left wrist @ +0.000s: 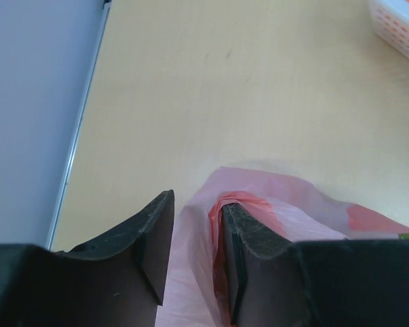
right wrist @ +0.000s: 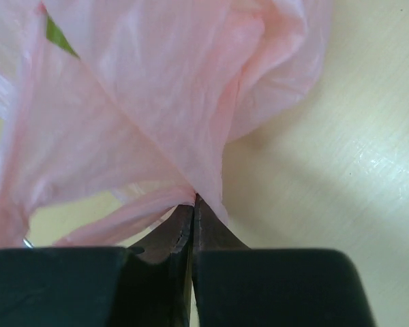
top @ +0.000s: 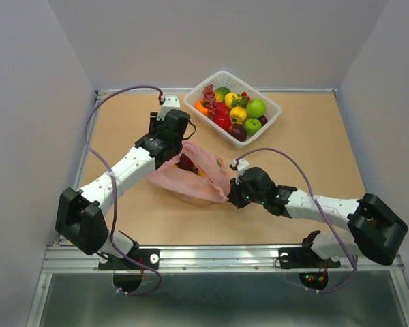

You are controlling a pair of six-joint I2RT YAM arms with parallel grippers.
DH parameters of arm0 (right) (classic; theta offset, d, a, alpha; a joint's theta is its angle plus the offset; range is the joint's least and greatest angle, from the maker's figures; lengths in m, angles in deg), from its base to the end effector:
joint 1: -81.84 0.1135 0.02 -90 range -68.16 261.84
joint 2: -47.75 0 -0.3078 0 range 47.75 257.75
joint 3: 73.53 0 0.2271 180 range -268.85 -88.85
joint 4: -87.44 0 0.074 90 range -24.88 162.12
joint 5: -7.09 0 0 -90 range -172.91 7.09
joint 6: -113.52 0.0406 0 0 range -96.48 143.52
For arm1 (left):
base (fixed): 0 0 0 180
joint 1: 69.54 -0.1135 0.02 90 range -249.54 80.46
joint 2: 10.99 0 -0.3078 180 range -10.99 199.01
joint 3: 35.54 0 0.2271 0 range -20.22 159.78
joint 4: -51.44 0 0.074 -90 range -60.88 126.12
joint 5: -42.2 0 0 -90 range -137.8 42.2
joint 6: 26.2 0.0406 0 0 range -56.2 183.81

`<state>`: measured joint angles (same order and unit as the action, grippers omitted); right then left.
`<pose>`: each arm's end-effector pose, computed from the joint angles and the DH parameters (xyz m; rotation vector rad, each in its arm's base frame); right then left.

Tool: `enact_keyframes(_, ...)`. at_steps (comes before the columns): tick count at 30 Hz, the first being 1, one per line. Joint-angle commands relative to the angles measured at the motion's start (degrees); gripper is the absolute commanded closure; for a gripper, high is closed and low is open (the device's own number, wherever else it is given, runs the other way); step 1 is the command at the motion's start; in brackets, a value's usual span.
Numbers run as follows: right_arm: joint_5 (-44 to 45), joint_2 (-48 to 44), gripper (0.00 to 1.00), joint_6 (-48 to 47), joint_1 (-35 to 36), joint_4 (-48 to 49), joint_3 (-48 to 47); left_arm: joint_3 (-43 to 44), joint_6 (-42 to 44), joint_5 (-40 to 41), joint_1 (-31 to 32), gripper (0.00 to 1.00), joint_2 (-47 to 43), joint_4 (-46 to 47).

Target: Untie the knot of the plastic bag and take out the fruit

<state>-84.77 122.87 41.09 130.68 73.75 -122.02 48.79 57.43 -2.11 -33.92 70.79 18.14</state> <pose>0.1513 0.1750 0.2350 -0.6525 2.2658 0.6298 0.2533 -0.1458 0.3759 0.0393 1.9526 0.3601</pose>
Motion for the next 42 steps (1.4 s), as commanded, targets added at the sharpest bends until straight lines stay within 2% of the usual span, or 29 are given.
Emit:
enact_keyframes(1,3.62,-3.56,0.99,5.10,0.38,0.83,4.33,2.27,-0.13,8.89,-5.46,0.57,-0.74,3.83)
enact_keyframes(2,4.24,-4.96,0.99,5.98,0.47,-0.21,4.69,2.00,-0.05,6.36,-7.21,0.55,-0.83,4.00)
enact_keyframes(6,3.54,-9.44,0.99,5.56,0.47,-4.87,3.38,-1.41,0.48,-2.16,-7.75,0.54,-1.27,6.02)
enact_keyframes(7,2.76,-10.33,0.88,4.51,0.38,-7.06,1.46,-2.30,0.74,-5.41,-7.75,0.54,-1.62,6.81)
enact_keyframes(8,2.31,-11.29,0.88,4.06,0.47,-7.08,0.22,-3.09,1.01,-6.74,-7.75,0.54,-1.62,7.08)
enact_keyframes(9,2.13,-12.17,0.66,3.45,0.38,-9.69,-1.44,-4.40,1.36,-7.71,-7.75,0.54,-1.97,7.25)
enact_keyframes(11,2.13,-14.10,0.45,2.31,0.47,-12.25,-4.70,-5.03,1.54,-10.17,-7.75,0.54,-2.32,7.43)
enact_keyframes(12,2.13,-14.38,0.30,1.00,0.38,-14.70,-8.72,-5.20,1.54,-10.79,-7.67,0.54,-2.76,7.34)
enact_keyframes(14,2.13,-14.29,0.17,-1.29,0.47,-18.74,-15.47,-5.20,1.45,-11.85,-7.67,0.54,-3.55,7.34)
enact_keyframes(18,2.13,-11.32,0.15,-4.63,0.38,-23.33,-26.64,-5.47,1.45,-11.94,-7.75,0.54,-4.87,7.61)
enact_keyframes(21,-1.19,-7.20,0.15,-6.74,0.38,-23.43,-33.59,-5.56,1.36,-13.25,-7.75,0.54,-5.40,7.87)
enact_keyframes(26,-5.94,3.27,0.22,-8.60,1.08,-22.64,-41.61,-5.73,1.62,-12.65,-7.67,0.55,-5.40,8.04)
enact_keyframes(31,-8.58,12.24,0.25,-9.82,1.70,-14.73,-42.59,-6.00,1.54,-12.38,-7.75,0.57,-5.66,8.40)
enact_keyframes(35,-12.45,20.58,0.22,-13.50,2.40,-12.62,-43.39,-6.43,1.36,-12.64,-8.37,0.57,-5.84,9.18)
enact_keyframes(39,-12.46,25.86,0.20,-15.53,2.58,-10.78,-42.86,-6.26,1.01,-14.31,-9.25,0.57,-5.23,9.36)
enact_keyframes(41,-12.28,27.27,0.24,-15.80,2.66,-10.24,-42.16,-6.17,0.66,-14.84,-9.51,0.57,-4.88,9.28)
enact_keyframes(42,-12.19,27.72,0.29,-15.80,2.93,-9.98,-41.81,-6.17,0.48,-14.84,-9.95,0.58,-4.61,9.36)
